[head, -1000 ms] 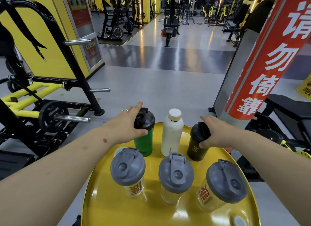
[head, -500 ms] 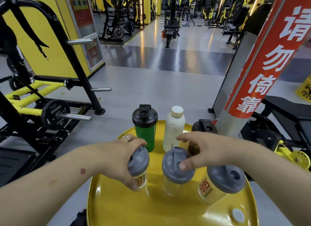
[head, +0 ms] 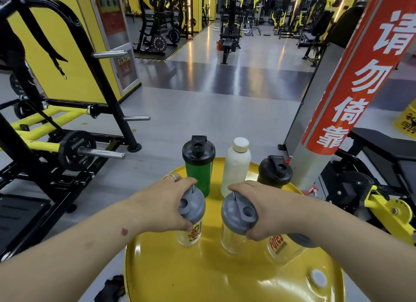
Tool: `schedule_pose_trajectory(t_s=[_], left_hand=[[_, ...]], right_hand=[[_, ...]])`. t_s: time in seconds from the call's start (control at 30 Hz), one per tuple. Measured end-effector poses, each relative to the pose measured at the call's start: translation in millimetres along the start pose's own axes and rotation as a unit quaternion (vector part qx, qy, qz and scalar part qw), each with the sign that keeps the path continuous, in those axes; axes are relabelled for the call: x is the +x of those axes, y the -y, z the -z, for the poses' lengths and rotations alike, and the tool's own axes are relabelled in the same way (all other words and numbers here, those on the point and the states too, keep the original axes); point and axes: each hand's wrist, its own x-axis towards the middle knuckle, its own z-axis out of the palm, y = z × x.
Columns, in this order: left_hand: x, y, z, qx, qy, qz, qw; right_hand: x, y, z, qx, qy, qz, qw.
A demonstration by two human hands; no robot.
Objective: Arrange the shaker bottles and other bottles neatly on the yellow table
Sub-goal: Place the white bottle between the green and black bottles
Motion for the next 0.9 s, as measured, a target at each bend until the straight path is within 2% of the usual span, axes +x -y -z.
schedule_pose_trajectory(t_s=[0.27, 0.37, 0.5, 0.63, 0.9], left_hand=[[-2, -12, 3, 0.030, 0.039, 0.009, 0.999], [-2, -35, 6, 0.066, 0.019, -0.027, 0.997], [6, -72, 3, 0.052, -0.020, -0.111, 0.992], [22, -89, -11, 0.049, -0.016, -0.126, 0.991], [37, -86, -21, 0.002, -0.004, -0.114, 0.993]], right_hand=[[-16, -6, 6, 0.038, -0.012, -0.023, 0.999], [-31, -17, 14, 0.005, -0.022, -0.052, 0.998], [-53, -35, 21, -0.055, 0.034, -0.132, 0.989], [-65, -49, 8, -0.063, 0.073, -0.166, 0.981], [-56, -64, -2, -0.038, -0.013, -0.154, 0.987]])
